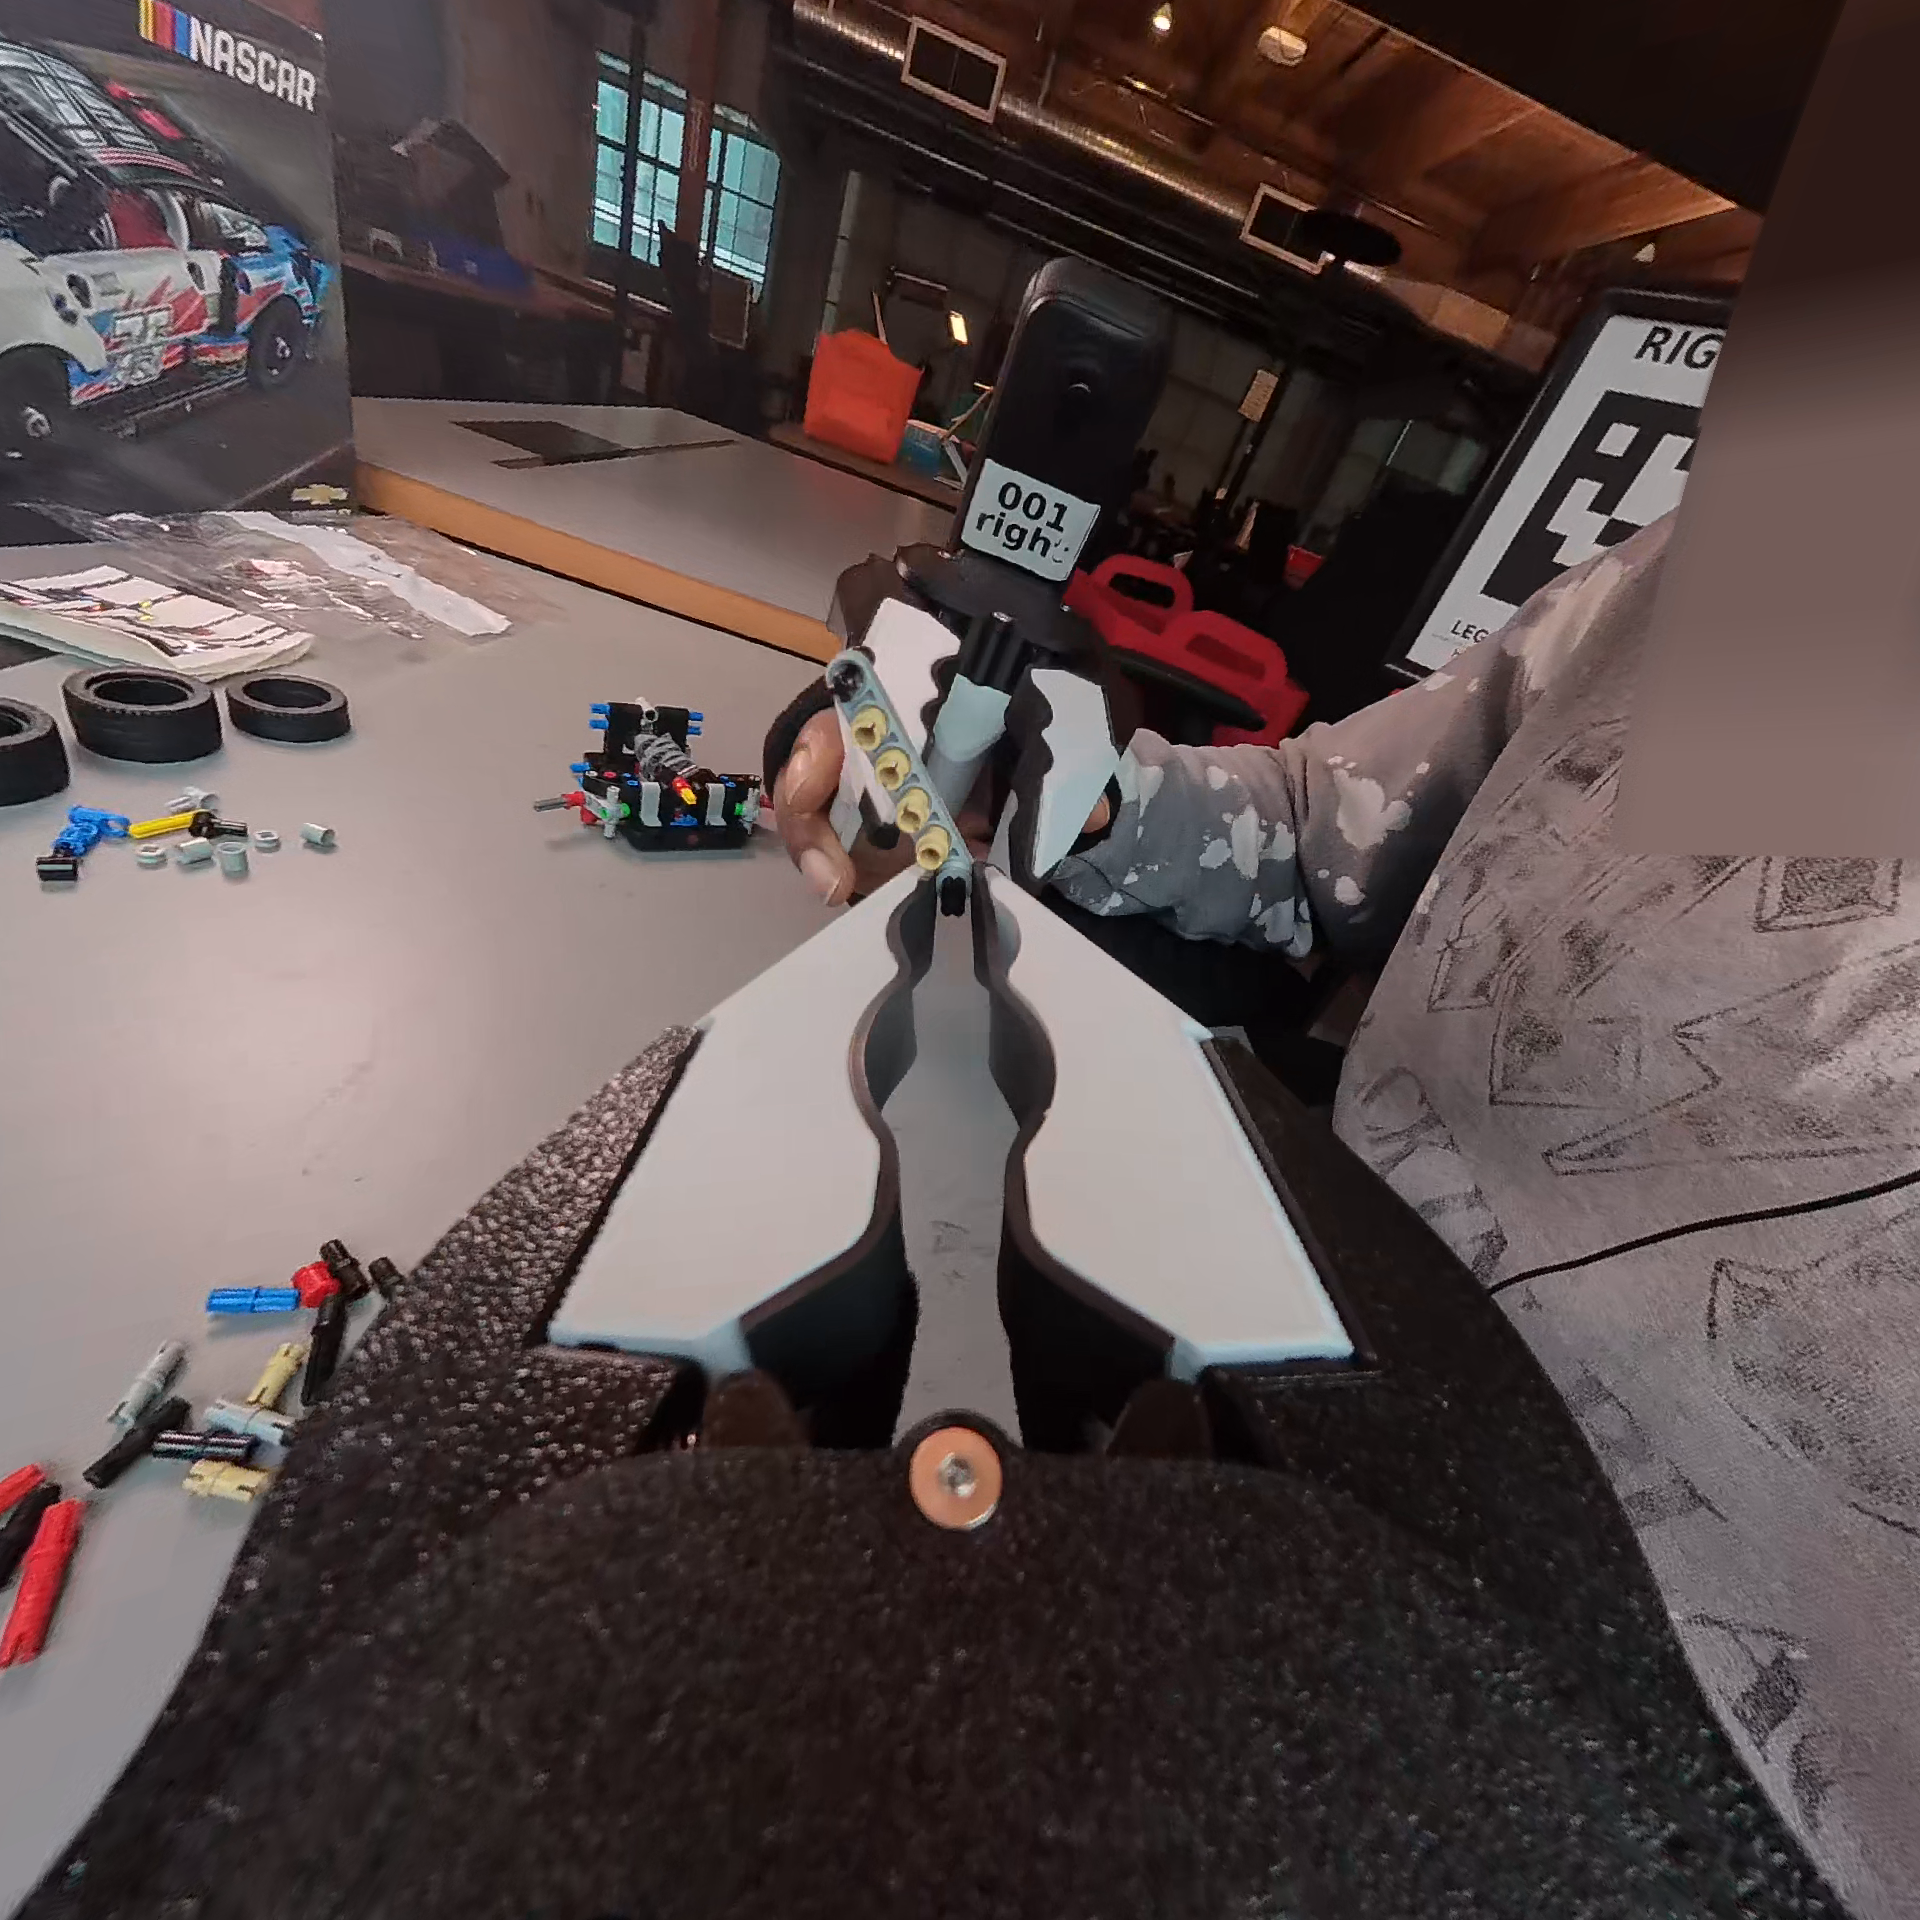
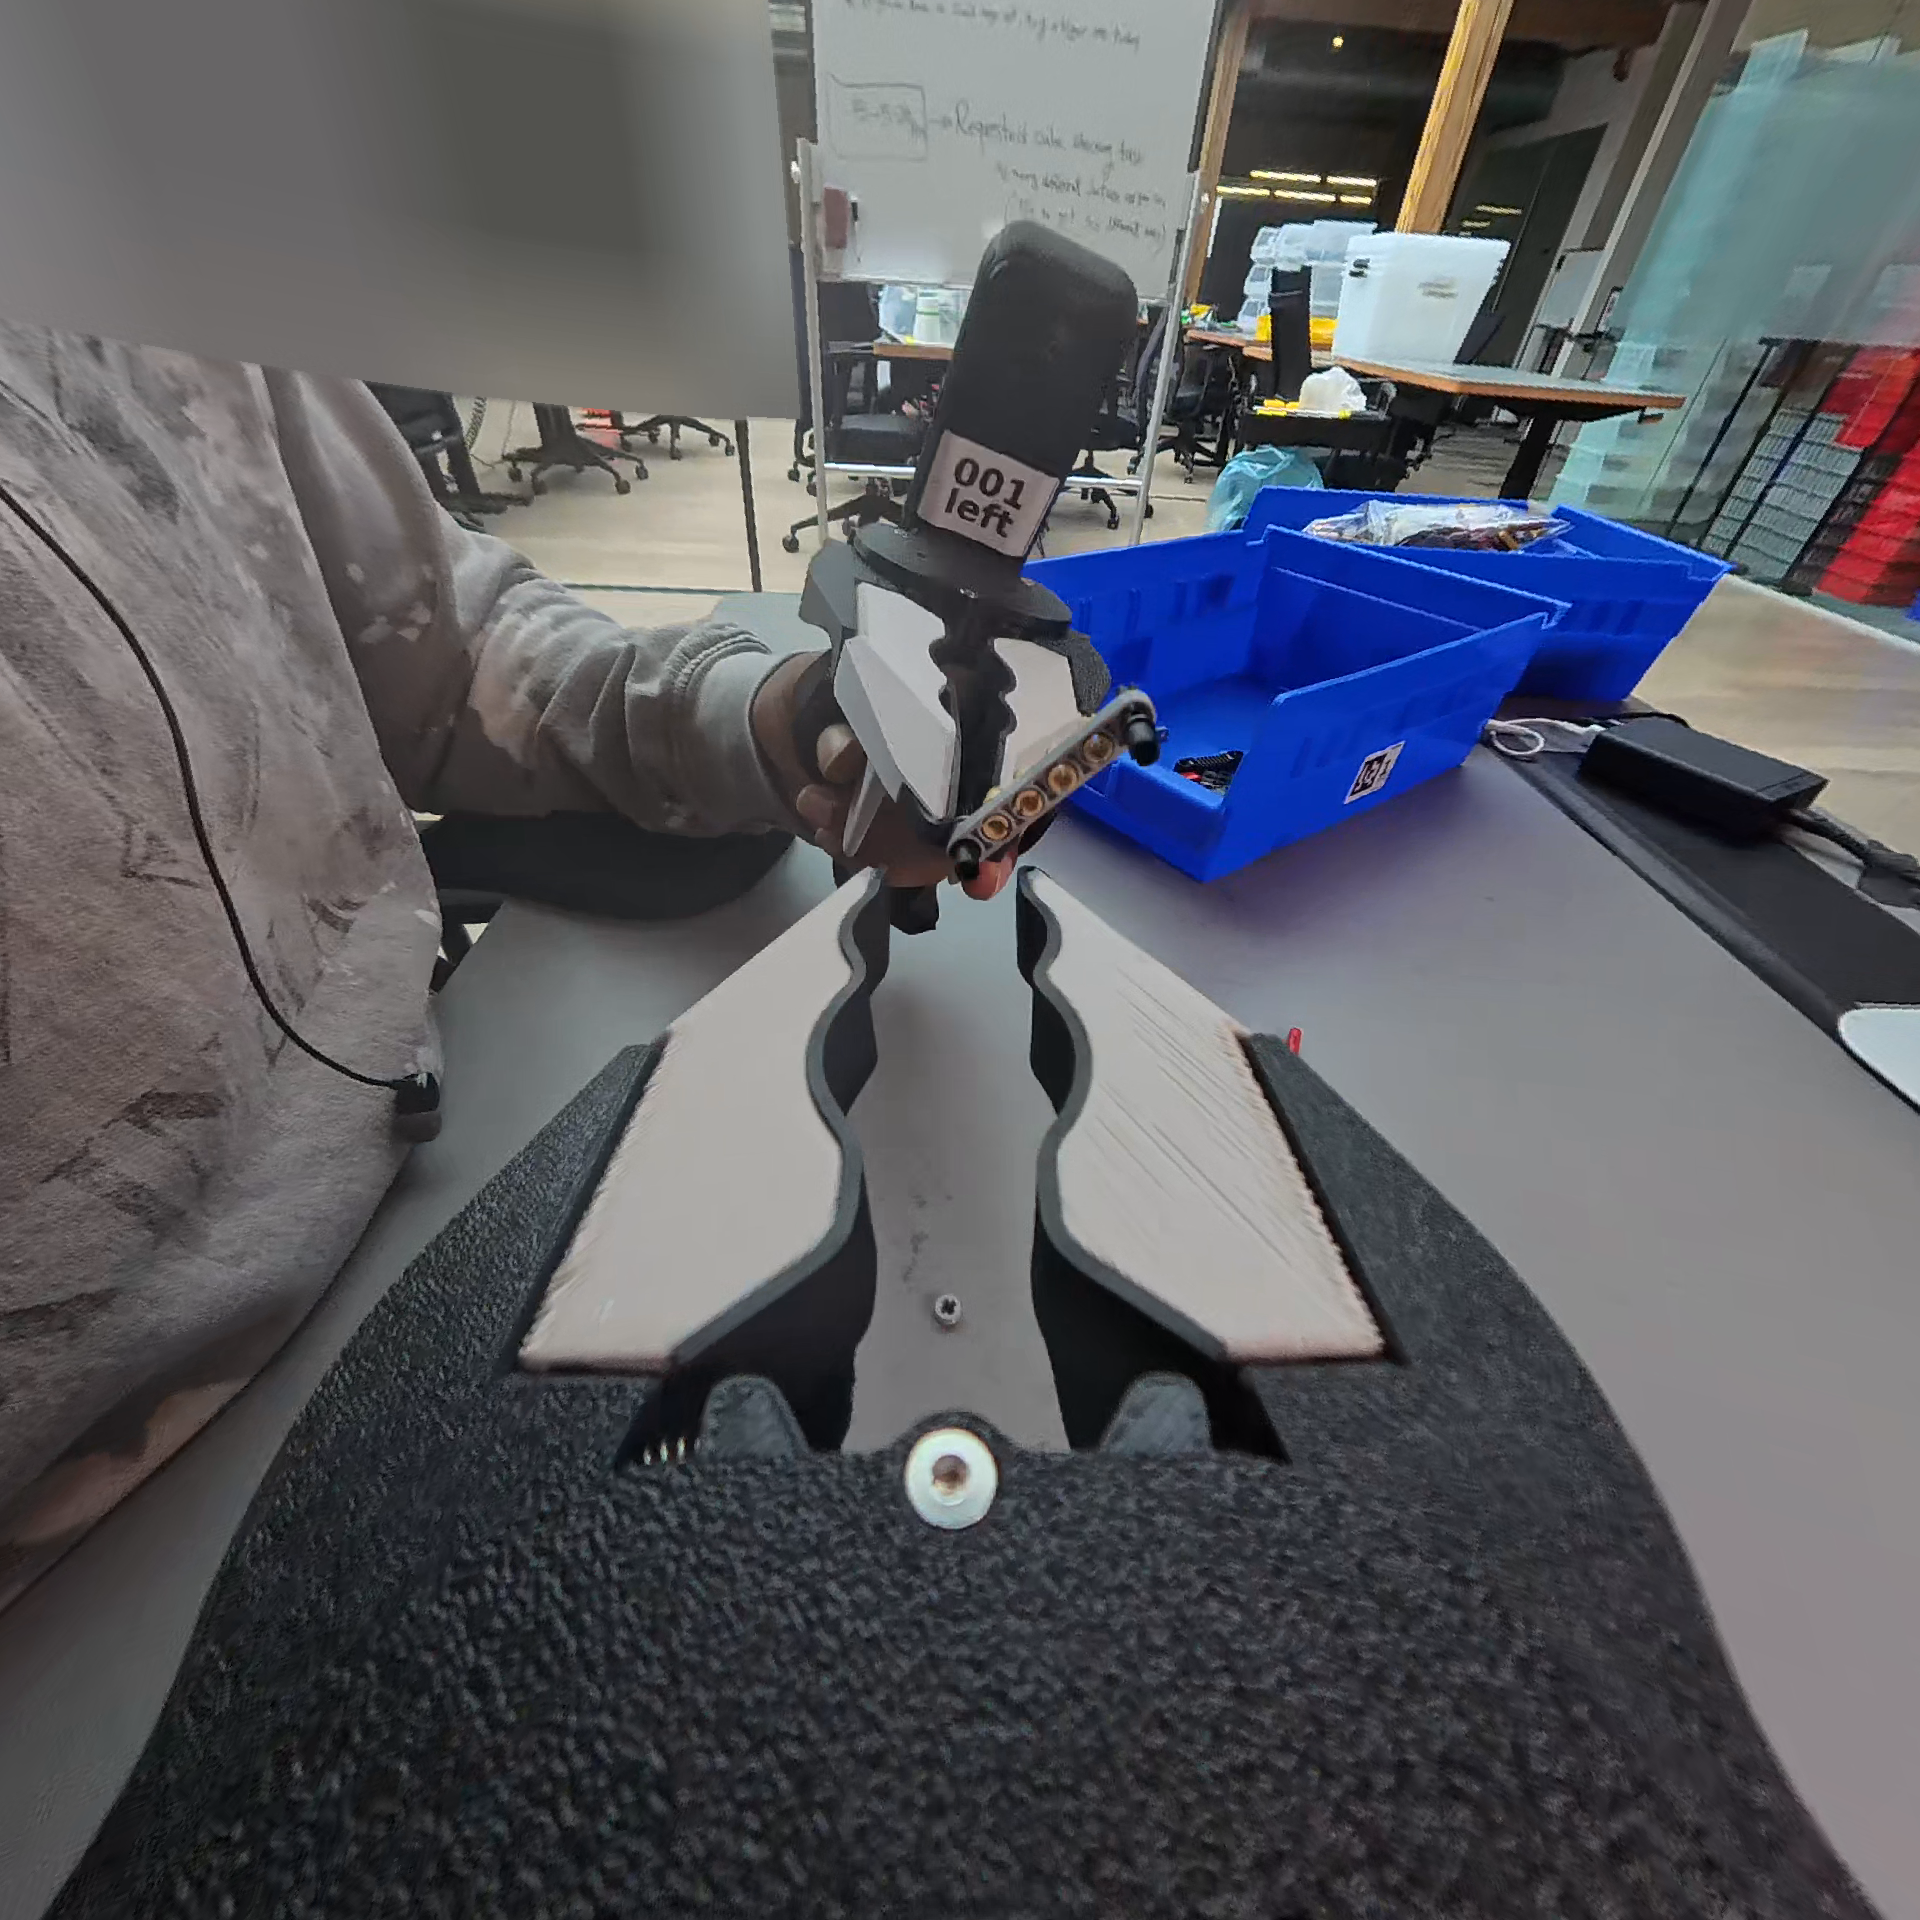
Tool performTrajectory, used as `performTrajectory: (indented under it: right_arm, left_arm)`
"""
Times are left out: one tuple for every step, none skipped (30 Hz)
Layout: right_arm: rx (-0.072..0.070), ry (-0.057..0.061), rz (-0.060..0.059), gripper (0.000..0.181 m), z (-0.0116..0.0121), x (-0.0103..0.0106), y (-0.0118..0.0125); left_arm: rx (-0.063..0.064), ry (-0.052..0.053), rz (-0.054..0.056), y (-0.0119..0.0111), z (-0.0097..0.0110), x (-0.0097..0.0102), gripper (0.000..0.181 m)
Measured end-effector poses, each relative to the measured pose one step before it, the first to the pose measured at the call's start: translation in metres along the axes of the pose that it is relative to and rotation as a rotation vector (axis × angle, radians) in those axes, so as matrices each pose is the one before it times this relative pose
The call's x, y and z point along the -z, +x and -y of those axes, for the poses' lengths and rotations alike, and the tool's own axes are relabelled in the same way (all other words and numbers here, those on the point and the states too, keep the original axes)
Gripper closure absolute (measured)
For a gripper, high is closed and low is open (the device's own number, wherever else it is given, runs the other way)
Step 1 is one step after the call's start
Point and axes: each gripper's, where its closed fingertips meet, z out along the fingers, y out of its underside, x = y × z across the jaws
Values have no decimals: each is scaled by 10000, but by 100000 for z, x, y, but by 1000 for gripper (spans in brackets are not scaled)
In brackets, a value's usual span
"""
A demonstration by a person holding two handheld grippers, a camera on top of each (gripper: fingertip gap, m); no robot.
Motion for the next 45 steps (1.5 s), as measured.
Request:
performTrajectory:
  right_arm:
    - [105,33,-72,161,236,-61,-79]
    - [74,-33,-72,166,78,-74,-31]
    - [74,-65,-67,172,-65,-87,-9]
    - [75,-60,-28,174,-106,-91,-58]
    - [43,-9,-13,174,-32,-69,-75]
    - [22,53,-10,175,100,-20,-53]
    - [48,16,-34,176,59,2,14]
    - [72,-14,-13,177,32,-2,-30]
    - [54,38,-28,177,111,-6,-2]
    - [30,14,-22,177,49,-19,-17]
    - [58,-9,-7,177,-2,-6,-21]
    - [100,6,-27,177,14,11,-22]
    - [90,8,-28,177,19,-3,-32]
    - [118,-9,-24,177,13,-7,-51]
    - [198,-52,-42,177,-56,-8,-59]
    - [287,-94,-60,177,-86,-18,-59]
    - [300,-87,-55,177,-47,-9,-102]
    - [244,-67,-42,176,3,-24,-118]
    - [255,-99,-39,177,-32,-26,-100]
    - [324,-135,-58,177,-119,-12,-101]
    - [321,-143,-57,177,-127,-1,-97]
    - [218,-79,-41,176,-69,6,-103]
    - [122,-63,-10,176,-71,-12,-106]
    - [140,-104,-25,176,-147,-10,-59]
    - [180,-150,-38,176,-216,-24,-45]
    - [170,-98,-29,175,-135,-9,-73]
    - [96,-32,-22,175,-28,-3,-66]
    - [45,-31,-5,175,-27,4,-55]
    - [65,-57,22,175,-72,21,-83]
    - [61,-51,1,175,-85,15,-58]
    - [65,5,-24,176,10,26,-30]
    - [84,8,-15,176,18,16,-75]
    - [132,-46,10,178,-44,-7,-93]
    - [96,-124,91,178,-144,13,-161]
    - [-69,-106,122,178,-94,13,-94]
    - [-174,113,80,178,159,66,13]
    - [-247,161,57,178,198,59,74]
    - [-198,131,48,178,136,59,99]
    - [-244,125,126,179,115,58,10]
    - [-214,130,115,179,116,60,2]
    - [-159,74,93,179,60,29,-34]
    - [-102,13,103,179,-4,-4,-95]
    - [-100,17,96,179,7,9,-78]
    - [-87,26,62,179,33,19,-35]
    - [-64,3,59,179,16,2,-39]
  left_arm:
    - [47,9,-54,89,-106,-123,175]
    - [-3,19,-44,120,-15,-77,175]
    - [-12,20,-43,117,49,-52,175]
    - [-8,23,-34,73,53,-38,175]
    - [-11,17,-38,76,45,-34,175]
    - [-12,-7,-35,89,6,-30,175]
    - [-18,13,-16,78,38,-12,175]
    - [-13,27,-11,57,52,5,175]
    - [-3,17,-18,55,35,2,175]
    - [1,14,-13,31,27,17,175]
    - [-6,-3,-8,21,12,7,175]
    - [7,-13,-17,16,-15,-9,175]
    - [38,-6,-36,33,-15,-5,175]
    - [55,-11,-51,42,-24,-1,175]
    - [53,-36,-42,33,-72,-1,175]
    - [35,-62,-27,15,-103,-10,175]
    - [52,-67,-50,51,-117,3,175]
    - [83,-47,-90,84,-94,3,175]
    - [73,-48,-82,73,-86,18,175]
    - [46,-82,-38,24,-134,-21,175]
    - [54,-104,-22,-5,-180,-19,175]
    - [106,-87,-54,15,-153,-25,175]
    - [120,-64,-73,24,-130,-17,175]
    - [110,-73,-43,-31,-161,-20,175]
    - [107,-83,-8,-95,-188,-27,175]
    - [113,-65,-36,-69,-176,-22,175]
    - [133,-28,-85,-2,-104,-24,175]
    - [101,-13,-76,12,-61,-15,176]
    - [48,-47,-42,-11,-102,-44,176]
    - [46,-54,-27,-14,-98,-43,175]
    - [67,-19,-46,-3,-47,-25,175]
    - [103,-10,-71,21,-26,-23,175]
    - [86,-29,-51,12,-67,-18,176]
    - [42,-71,-16,-26,-156,-44,176]
    - [18,-44,-8,-20,-136,-49,176]
    - [36,48,-62,75,41,-11,175]
    - [22,63,-66,106,176,19,176]
    - [-70,10,4,68,164,13,176]
    - [-104,-31,13,71,99,-8,176]
    - [-72,-23,3,86,77,-14,176]
    - [-53,-12,16,78,37,5,176]
    - [-82,-44,34,49,-36,5,176]
    - [-75,-48,37,57,-54,2,176]
    - [-48,-30,33,58,-18,2,176]
    - [-59,-44,40,50,-9,24,176]
